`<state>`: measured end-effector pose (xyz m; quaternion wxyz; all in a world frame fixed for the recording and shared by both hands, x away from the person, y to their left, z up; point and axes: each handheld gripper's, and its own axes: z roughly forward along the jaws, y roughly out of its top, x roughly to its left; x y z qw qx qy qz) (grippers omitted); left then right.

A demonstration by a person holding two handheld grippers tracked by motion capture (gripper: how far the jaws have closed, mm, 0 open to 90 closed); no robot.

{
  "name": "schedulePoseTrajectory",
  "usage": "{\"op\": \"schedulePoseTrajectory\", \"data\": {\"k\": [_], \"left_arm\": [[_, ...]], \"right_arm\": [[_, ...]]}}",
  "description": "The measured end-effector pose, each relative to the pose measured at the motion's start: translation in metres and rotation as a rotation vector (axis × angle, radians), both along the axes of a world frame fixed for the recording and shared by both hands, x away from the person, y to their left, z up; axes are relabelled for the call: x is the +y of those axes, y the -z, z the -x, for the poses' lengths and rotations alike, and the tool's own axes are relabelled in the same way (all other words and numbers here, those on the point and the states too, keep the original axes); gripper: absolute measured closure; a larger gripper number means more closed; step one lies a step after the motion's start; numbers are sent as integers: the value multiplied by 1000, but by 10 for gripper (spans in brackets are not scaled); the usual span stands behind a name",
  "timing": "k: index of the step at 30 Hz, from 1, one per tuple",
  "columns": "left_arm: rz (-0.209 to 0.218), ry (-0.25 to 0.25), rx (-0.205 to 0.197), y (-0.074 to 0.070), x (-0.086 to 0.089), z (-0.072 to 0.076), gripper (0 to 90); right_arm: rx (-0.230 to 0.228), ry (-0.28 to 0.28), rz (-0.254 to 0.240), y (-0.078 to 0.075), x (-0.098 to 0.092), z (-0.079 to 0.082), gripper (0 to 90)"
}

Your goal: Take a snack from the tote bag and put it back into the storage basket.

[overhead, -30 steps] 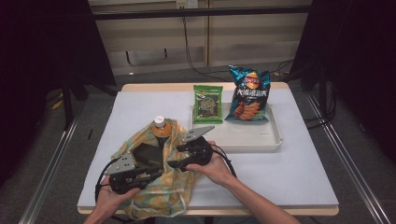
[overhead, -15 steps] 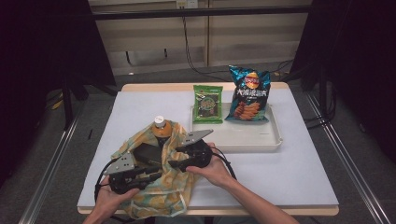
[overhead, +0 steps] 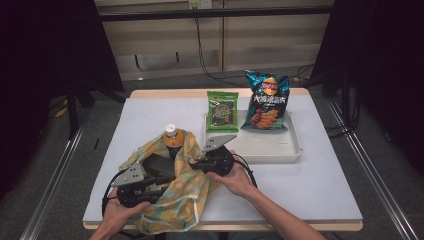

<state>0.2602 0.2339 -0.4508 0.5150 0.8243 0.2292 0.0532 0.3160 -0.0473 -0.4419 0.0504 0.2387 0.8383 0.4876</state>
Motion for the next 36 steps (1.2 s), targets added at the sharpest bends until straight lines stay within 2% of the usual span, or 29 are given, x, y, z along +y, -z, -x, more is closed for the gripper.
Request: {"op": "schedulePoseTrajectory", "data": {"k": [6, 13, 15, 16, 19, 23, 24, 28, 31, 33, 34, 36], "left_arm": [[0, 13, 2, 0, -4, 2, 596], [-12, 19, 7, 2, -6, 2, 590], [-14, 15, 14, 3, -7, 2, 590], [-28, 17, 10, 3, -7, 1, 590], [-51, 16, 14, 5, -8, 0, 592], [-53, 19, 30, 8, -10, -2, 597], [-71, 24, 25, 7, -9, -2, 600], [-72, 38, 41, 10, -11, -2, 606], [-83, 50, 39, 10, -11, -2, 622], [-76, 40, 43, 10, -12, -2, 633], [-79, 37, 46, 9, -11, -2, 637], [-57, 34, 59, 8, -11, -3, 657]], "right_arm": [[3, 12, 22, -10, -24, 10, 897], [30, 67, 73, 6, -55, 20, 898], [45, 82, 67, 10, -63, 20, 898], [46, 85, 66, 12, -66, 20, 898], [51, 85, 88, 18, -68, 22, 898], [70, 72, 126, 32, -68, 24, 898], [76, 75, 129, 36, -68, 24, 897], [84, 63, 150, 45, -67, 22, 897], [80, 62, 147, 46, -67, 21, 896], [89, 74, 135, 46, -67, 22, 883], [87, 71, 127, 46, -67, 22, 861], [86, 62, 87, 42, -68, 24, 774]]}}
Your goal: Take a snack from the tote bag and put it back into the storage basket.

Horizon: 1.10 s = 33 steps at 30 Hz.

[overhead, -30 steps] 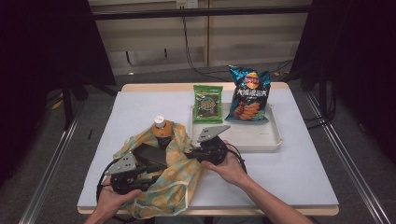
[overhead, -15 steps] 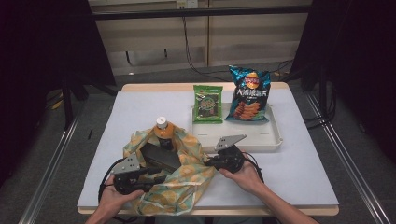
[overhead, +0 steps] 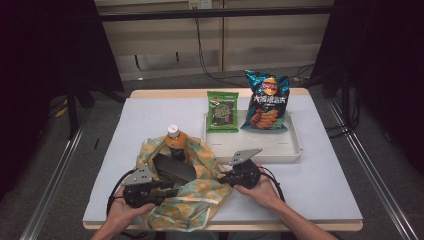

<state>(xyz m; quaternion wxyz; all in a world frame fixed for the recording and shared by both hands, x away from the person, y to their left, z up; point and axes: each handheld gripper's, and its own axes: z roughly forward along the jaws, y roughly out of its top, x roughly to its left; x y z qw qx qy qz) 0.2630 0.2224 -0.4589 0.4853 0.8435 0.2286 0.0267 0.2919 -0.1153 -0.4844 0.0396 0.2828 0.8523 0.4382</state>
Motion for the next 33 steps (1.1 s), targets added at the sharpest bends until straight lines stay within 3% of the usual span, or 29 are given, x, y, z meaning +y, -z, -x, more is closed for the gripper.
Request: {"op": "schedulePoseTrajectory", "data": {"k": [3, 13, 18, 21, 26, 29, 33], "left_arm": [[30, -4, 17, -1, -3, -1, 691], [64, 13, 22, -4, -10, 1, 716], [45, 50, 39, 0, -17, 2, 782], [33, 61, 41, 1, -22, 1, 794], [11, 79, 42, 3, -29, 2, 794], [9, 87, 41, 3, -30, 5, 793], [3, 90, 39, 3, -30, 5, 788]], "right_arm": [[-25, 3, -32, -7, 0, 3, 646], [-74, 54, -105, -42, -13, 15, 406], [-102, 58, -166, -61, -19, 21, 385], [-128, 58, -200, -72, -18, 21, 416], [-118, -16, -201, -77, 7, 16, 527], [-100, -29, -139, -66, 31, 7, 503], [-64, -31, -112, -52, 56, -9, 457]]}}
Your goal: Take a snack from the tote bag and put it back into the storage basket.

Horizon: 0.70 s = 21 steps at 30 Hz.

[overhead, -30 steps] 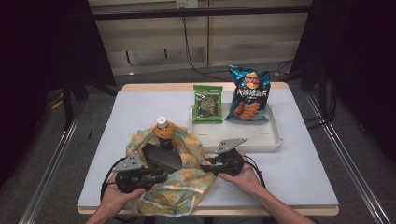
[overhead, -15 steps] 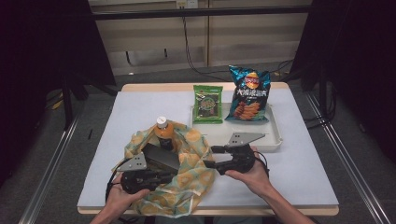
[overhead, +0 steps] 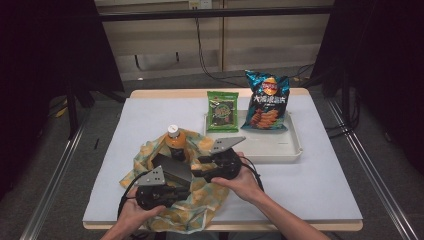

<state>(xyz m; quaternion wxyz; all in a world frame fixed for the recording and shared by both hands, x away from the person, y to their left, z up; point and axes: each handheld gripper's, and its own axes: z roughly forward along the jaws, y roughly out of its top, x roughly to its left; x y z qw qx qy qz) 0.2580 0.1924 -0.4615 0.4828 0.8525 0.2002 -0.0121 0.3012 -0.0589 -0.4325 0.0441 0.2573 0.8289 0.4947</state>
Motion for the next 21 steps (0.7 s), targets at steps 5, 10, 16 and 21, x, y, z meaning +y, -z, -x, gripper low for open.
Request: {"op": "schedulePoseTrajectory", "data": {"k": [5, 10, 16, 21], "left_arm": [[3, 6, -3, -1, 0, 1, 779], [13, -2, -5, -1, 2, 2, 759], [29, -16, -8, -3, 8, 3, 728], [37, -37, -1, -3, 17, 2, 728]], "right_arm": [[32, 7, 20, 16, 19, -8, 421], [30, 16, 24, 18, 14, -5, 709], [18, 30, 26, 17, -10, 0, 886], [26, 42, 52, 23, -25, 6, 889]]}}
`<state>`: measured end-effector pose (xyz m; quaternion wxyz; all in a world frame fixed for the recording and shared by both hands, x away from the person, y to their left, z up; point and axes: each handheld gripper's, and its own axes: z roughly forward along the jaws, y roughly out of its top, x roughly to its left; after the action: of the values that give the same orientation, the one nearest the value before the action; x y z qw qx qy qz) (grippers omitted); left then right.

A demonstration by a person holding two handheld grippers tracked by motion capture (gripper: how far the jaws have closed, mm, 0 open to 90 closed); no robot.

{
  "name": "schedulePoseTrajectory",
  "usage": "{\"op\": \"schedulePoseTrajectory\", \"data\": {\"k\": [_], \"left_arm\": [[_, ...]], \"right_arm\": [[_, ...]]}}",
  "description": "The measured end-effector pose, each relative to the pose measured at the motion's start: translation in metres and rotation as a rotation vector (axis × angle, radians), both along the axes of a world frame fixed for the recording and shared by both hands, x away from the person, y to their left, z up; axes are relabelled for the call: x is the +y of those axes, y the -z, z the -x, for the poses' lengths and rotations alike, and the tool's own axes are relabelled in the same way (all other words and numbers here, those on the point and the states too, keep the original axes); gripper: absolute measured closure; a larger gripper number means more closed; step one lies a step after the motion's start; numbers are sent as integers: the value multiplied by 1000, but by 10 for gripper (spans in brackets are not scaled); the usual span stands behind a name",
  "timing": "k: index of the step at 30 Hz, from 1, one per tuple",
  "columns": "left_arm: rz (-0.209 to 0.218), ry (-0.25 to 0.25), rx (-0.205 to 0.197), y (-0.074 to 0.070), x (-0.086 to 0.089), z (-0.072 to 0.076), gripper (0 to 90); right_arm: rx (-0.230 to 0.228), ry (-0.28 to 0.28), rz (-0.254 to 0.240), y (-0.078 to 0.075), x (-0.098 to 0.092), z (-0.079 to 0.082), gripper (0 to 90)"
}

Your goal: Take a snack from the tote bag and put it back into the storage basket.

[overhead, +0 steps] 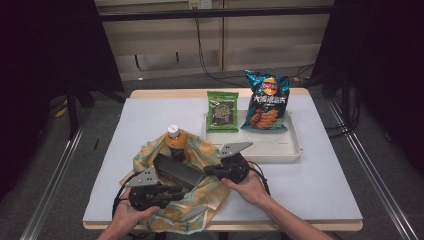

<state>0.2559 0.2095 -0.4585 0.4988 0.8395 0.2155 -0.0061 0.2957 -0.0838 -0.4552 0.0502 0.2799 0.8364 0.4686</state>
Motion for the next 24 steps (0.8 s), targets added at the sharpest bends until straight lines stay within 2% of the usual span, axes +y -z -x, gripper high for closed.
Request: {"op": "schedulePoseTrajectory", "data": {"k": [3, 13, 16, 18, 20, 24], "left_arm": [[-13, -8, 6, 1, 3, -2, 728], [-60, -28, 7, 4, 9, -6, 698], [-56, -38, 8, 4, 10, -6, 695], [-58, -35, 4, 3, 11, -7, 695], [-59, -37, 4, 4, 12, -7, 690], [-41, -56, 6, 3, 12, -7, 642]], "right_arm": [[10, 6, -17, 8, -5, 4, 889], [39, -21, 24, 28, -6, 6, 877], [34, 2, 35, 34, -6, 9, 878], [28, -7, 45, 33, -5, 9, 877], [41, -11, 48, 34, -6, 7, 871], [45, -11, 40, 33, -6, 8, 799]]}}
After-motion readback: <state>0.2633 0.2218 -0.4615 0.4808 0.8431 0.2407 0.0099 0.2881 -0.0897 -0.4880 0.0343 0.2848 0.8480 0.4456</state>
